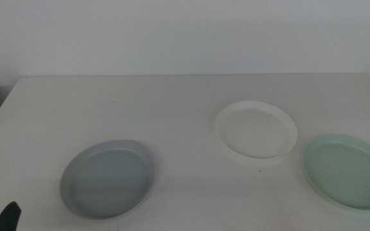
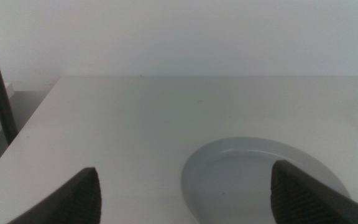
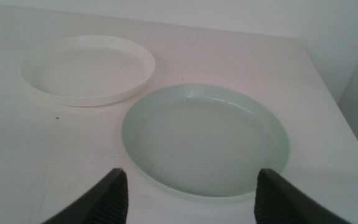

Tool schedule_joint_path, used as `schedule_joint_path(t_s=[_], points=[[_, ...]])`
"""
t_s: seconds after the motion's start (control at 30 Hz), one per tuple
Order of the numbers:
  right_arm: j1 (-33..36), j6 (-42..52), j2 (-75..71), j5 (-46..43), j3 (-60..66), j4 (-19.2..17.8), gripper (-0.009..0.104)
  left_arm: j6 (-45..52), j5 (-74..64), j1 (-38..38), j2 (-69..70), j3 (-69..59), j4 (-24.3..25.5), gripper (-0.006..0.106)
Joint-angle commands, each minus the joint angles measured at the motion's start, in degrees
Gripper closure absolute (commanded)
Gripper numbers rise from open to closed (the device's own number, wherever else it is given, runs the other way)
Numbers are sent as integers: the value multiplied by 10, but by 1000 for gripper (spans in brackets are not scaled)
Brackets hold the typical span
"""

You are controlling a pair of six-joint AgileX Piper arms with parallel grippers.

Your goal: Stack the three bowls on top of each other.

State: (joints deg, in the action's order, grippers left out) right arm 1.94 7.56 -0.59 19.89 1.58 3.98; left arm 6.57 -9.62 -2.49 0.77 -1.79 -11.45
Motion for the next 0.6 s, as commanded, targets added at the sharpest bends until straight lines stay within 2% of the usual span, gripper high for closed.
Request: schedule_joint_path(t_s=[0.0, 0.57], points=[[1, 2, -13, -45, -5, 0, 43, -3, 45, 0, 8, 3, -2, -4], [1, 0, 388, -47, -318, 0, 43, -3, 45, 0, 8, 3, -2, -4]])
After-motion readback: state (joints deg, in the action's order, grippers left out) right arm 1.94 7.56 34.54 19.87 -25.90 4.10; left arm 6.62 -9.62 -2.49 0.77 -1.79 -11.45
